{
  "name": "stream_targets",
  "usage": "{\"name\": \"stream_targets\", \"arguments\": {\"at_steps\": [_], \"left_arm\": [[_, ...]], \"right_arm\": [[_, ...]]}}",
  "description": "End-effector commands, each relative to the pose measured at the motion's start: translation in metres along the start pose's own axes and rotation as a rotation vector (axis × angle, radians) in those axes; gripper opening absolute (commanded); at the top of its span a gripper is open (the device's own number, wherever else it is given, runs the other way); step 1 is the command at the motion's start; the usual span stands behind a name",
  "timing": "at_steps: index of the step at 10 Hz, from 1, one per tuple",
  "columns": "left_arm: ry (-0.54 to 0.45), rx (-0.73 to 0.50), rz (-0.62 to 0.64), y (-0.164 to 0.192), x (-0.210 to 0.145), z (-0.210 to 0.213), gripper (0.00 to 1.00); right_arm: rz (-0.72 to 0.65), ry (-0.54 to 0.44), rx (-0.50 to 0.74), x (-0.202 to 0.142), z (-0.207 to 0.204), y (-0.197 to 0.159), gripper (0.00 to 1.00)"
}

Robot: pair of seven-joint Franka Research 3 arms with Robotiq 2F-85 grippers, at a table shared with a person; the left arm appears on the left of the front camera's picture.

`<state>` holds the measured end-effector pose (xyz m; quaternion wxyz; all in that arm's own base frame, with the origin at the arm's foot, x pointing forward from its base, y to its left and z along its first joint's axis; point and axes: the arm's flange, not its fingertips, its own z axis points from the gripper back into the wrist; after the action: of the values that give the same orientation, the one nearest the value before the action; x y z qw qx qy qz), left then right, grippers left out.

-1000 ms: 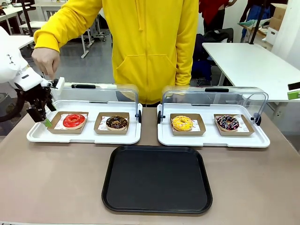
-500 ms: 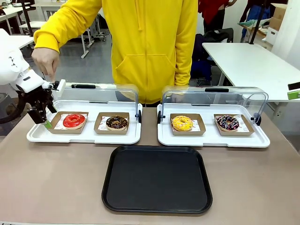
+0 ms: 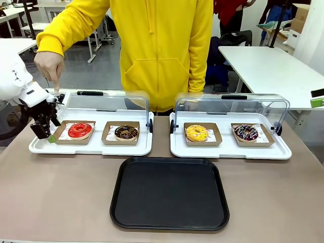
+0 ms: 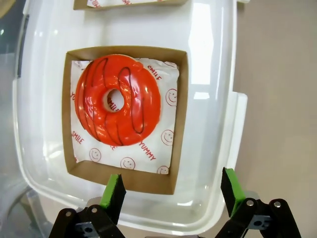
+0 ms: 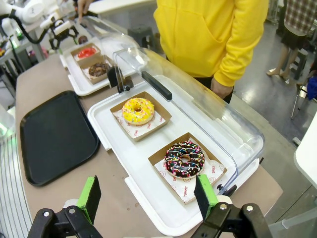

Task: Move the first donut from the left to the tray.
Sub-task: Pick up the Paper togo box containing the Donut indicated by the person and place it on the Handle tray.

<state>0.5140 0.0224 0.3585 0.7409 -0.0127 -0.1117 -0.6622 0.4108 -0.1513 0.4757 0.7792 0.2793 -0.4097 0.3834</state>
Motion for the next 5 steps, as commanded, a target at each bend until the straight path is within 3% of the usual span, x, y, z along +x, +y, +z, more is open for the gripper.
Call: {"name": "stream_targets", "arguments": {"at_steps": [1,5], "left_arm": [[0.051,0.054,-0.014,-0.005,0.002,-0.013,1.00],[0.112,0.140,0.001,0.001,0.001,-0.027,1.00]], "right_arm": [[0.010,-0.033,-0.002,0.002,-0.002,-0.002,1.00],[0.010,-0.033,-0.002,0.002,-0.002,-0.002,1.00]]}}
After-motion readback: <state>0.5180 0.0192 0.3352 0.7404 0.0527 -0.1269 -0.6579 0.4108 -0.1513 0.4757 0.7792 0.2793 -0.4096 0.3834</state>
